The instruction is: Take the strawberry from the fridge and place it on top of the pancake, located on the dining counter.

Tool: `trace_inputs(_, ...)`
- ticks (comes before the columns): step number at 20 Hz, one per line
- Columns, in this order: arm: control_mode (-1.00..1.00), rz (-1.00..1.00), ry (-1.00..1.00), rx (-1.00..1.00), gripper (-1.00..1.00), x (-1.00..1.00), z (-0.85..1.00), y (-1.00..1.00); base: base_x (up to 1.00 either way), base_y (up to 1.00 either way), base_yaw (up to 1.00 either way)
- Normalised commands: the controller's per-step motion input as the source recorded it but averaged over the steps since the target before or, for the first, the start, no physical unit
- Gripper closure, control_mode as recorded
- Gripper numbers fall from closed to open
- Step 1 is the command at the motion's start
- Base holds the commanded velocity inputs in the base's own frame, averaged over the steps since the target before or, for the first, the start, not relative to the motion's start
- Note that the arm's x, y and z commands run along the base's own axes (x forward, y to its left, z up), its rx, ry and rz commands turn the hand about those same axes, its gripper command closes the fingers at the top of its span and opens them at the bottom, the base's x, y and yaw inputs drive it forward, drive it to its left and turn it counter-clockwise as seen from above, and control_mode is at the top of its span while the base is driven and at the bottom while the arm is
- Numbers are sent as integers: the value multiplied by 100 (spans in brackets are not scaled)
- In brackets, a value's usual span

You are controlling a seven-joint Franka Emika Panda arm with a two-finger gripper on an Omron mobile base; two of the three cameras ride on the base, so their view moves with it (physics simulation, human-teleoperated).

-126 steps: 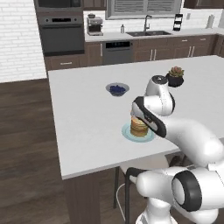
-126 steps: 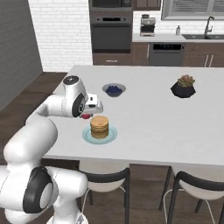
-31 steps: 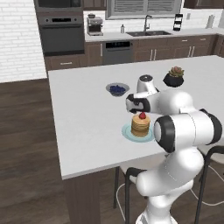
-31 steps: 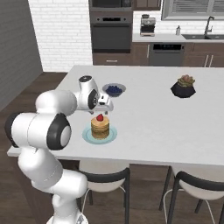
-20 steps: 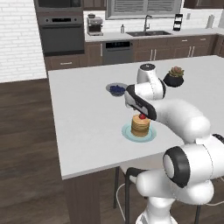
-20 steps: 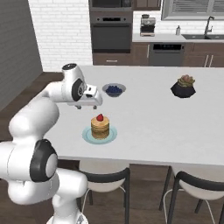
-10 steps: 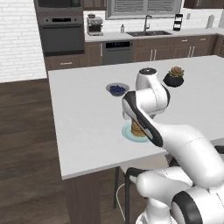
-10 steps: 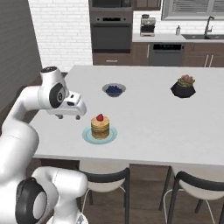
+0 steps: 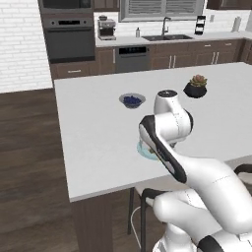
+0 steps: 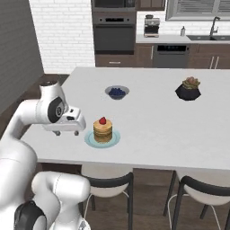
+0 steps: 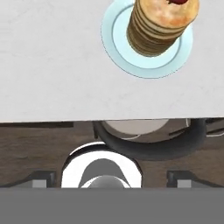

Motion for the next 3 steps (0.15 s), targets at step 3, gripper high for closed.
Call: trace_inputs(3, -100, 6, 0, 0, -100, -2, -21, 30, 0, 0, 0)
